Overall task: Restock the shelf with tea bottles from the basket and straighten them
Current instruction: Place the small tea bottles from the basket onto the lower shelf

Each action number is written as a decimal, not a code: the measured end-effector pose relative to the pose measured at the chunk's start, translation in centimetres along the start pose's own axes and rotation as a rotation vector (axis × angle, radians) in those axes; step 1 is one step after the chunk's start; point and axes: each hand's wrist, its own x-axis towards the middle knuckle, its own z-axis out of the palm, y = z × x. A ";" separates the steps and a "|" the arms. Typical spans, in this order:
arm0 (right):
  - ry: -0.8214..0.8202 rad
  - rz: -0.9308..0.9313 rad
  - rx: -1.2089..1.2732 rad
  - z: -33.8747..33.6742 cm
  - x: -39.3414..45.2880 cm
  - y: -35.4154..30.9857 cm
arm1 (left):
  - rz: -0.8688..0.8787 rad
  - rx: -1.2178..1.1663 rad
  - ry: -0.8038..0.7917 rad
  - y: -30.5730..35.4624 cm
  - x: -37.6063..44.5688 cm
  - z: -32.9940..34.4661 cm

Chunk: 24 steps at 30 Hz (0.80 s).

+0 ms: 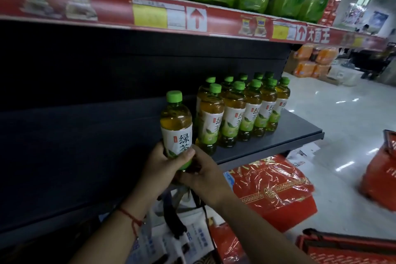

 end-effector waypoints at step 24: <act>0.249 0.036 -0.290 2.2 8.4 5.8 | 0.237 0.362 0.303 -4.4 8.4 1.9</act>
